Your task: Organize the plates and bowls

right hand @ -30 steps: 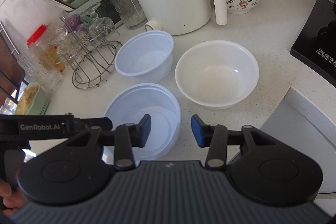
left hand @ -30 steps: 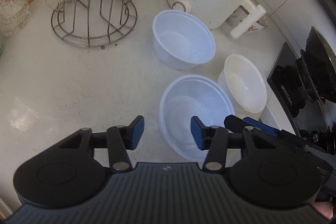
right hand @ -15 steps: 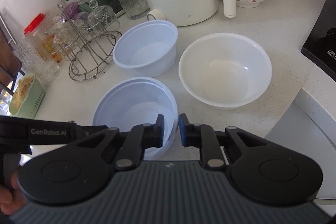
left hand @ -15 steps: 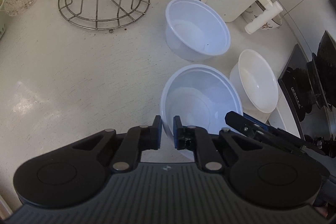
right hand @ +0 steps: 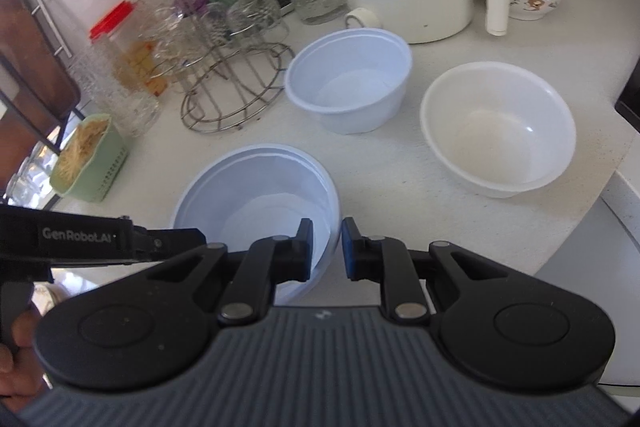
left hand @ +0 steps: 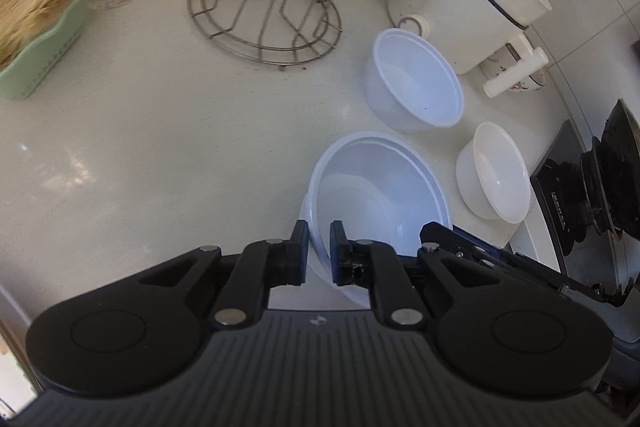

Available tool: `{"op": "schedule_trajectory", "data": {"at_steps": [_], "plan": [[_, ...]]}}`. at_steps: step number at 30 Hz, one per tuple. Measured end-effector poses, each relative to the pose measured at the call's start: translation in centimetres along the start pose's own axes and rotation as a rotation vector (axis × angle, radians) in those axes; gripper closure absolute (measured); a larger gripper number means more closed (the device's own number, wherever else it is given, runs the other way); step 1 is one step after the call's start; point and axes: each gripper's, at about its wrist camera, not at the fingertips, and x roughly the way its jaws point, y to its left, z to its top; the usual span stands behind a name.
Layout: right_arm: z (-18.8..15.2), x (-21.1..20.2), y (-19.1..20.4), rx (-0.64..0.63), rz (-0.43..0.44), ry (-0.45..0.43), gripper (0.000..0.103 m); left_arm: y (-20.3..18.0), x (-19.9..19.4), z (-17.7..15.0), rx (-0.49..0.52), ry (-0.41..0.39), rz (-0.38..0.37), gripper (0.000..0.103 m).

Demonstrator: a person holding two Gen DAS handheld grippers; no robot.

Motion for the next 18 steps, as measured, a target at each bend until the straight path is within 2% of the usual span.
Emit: {"op": "schedule_trajectory", "data": {"at_steps": [10, 18], "plan": [[-1.4, -0.3, 4.3, -0.085, 0.07, 0.027, 0.085, 3.7, -4.1, -1.7, -0.034, -0.031, 0.067, 0.09], [-2.6, -0.4, 7.0, -0.147, 0.098, 0.045, 0.085, 5.6, -6.2, -3.1, -0.067, -0.054, 0.081, 0.09]]}}
